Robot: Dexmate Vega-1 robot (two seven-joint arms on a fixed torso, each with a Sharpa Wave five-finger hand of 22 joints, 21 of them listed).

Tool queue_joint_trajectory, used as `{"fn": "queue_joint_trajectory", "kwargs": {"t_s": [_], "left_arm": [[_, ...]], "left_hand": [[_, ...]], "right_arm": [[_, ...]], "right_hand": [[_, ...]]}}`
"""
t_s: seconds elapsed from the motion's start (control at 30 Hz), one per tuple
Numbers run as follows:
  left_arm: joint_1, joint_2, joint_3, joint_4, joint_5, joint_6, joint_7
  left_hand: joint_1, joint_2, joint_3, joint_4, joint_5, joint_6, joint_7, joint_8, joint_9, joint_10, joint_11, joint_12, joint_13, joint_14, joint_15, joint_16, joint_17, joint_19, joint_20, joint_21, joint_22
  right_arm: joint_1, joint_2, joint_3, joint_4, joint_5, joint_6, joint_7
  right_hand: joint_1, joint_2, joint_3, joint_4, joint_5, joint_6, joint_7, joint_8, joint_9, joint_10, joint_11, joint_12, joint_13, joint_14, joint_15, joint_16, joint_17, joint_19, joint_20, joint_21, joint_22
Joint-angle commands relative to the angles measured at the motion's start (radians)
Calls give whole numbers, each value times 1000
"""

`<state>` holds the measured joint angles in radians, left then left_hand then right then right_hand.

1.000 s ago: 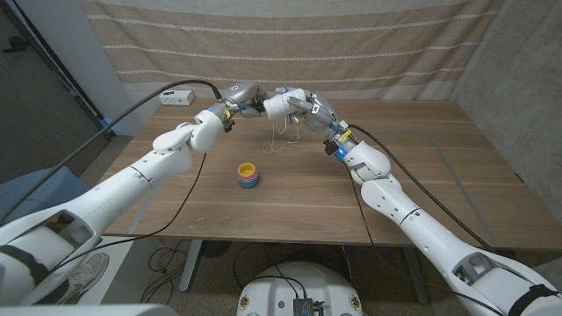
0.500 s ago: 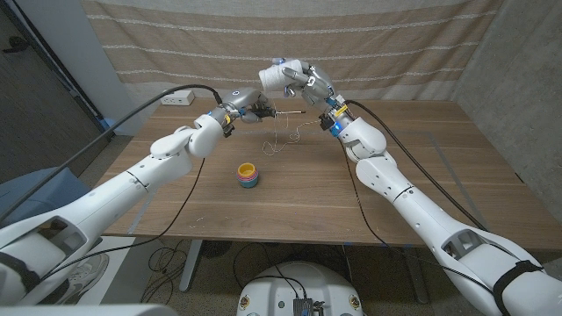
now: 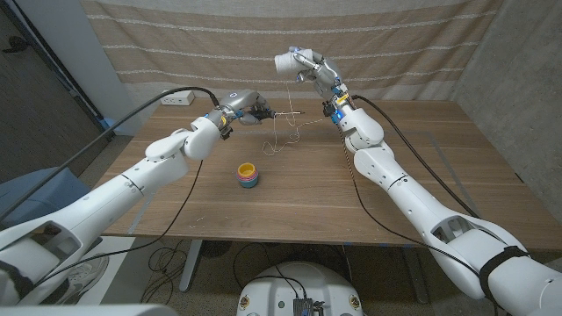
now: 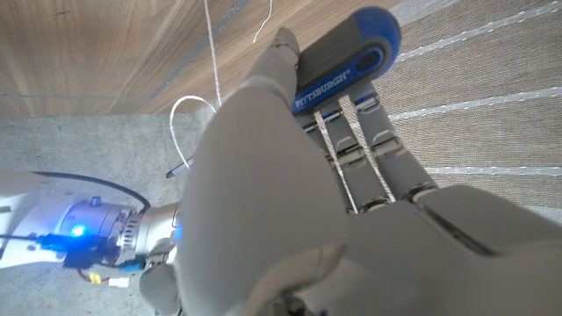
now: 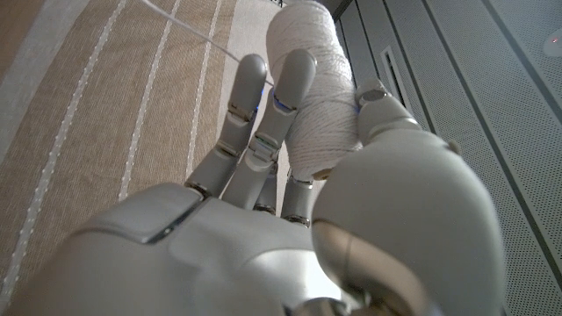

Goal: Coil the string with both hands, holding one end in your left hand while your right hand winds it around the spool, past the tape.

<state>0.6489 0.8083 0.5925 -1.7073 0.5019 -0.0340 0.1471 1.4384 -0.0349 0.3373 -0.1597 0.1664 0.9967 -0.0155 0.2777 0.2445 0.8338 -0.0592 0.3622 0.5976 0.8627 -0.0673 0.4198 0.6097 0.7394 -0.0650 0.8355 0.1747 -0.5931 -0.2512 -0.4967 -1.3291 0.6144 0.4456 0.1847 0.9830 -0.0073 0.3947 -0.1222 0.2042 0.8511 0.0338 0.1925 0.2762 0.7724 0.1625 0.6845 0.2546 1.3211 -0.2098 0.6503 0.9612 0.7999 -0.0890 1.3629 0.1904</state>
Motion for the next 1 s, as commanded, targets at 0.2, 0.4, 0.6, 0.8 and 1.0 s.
{"fn": "queue_joint_trajectory", "kwargs": {"t_s": [0.2,0.4,0.6,0.8,1.0], "left_arm": [[24,5,-65,32,-192,-96,-54],[18,-4,-81,63,-270,-131,-82],[1,-18,-94,101,-362,-163,-129],[-14,-23,-90,111,-365,-157,-133],[-36,-37,-76,129,-356,-146,-131]], "left_hand": [[149,159,8,0,6,142,132,6,4,7,3,-5,4,46,-109,5,3,5,-139,34,4],[151,158,8,-1,6,143,135,5,3,7,6,-8,4,48,-108,4,2,5,-139,34,4],[152,158,8,-2,6,143,134,5,3,8,7,-9,5,50,-106,3,1,4,-139,35,4],[153,158,8,-2,6,143,134,4,4,8,6,-10,7,54,-106,4,1,4,-139,35,4],[153,158,8,-2,6,142,134,3,5,11,6,-11,7,52,-104,2,1,4,-139,36,4]], "right_arm": [[31,29,41,168,-73,-50,-250],[16,28,61,214,-60,-59,-293],[-19,25,88,249,-34,-59,-331],[-52,26,114,277,0,-42,-341],[-99,27,140,283,38,-14,-339]], "right_hand": [[170,176,27,26,6,184,71,4,3,240,-147,143,314,-4,-6,-6,4,-5,-101,14,0],[170,176,27,26,7,185,74,4,2,240,-145,142,314,-4,-5,-8,4,-5,-100,18,-2],[171,176,26,26,6,184,73,4,2,240,-146,142,316,0,-6,-9,1,-6,-100,22,-3],[172,176,27,26,7,184,74,3,2,240,-144,142,316,0,-5,-11,0,-8,-100,25,-4],[170,176,27,27,6,185,73,3,1,241,-145,140,314,1,-4,-11,2,-9,-100,29,-5]]}}
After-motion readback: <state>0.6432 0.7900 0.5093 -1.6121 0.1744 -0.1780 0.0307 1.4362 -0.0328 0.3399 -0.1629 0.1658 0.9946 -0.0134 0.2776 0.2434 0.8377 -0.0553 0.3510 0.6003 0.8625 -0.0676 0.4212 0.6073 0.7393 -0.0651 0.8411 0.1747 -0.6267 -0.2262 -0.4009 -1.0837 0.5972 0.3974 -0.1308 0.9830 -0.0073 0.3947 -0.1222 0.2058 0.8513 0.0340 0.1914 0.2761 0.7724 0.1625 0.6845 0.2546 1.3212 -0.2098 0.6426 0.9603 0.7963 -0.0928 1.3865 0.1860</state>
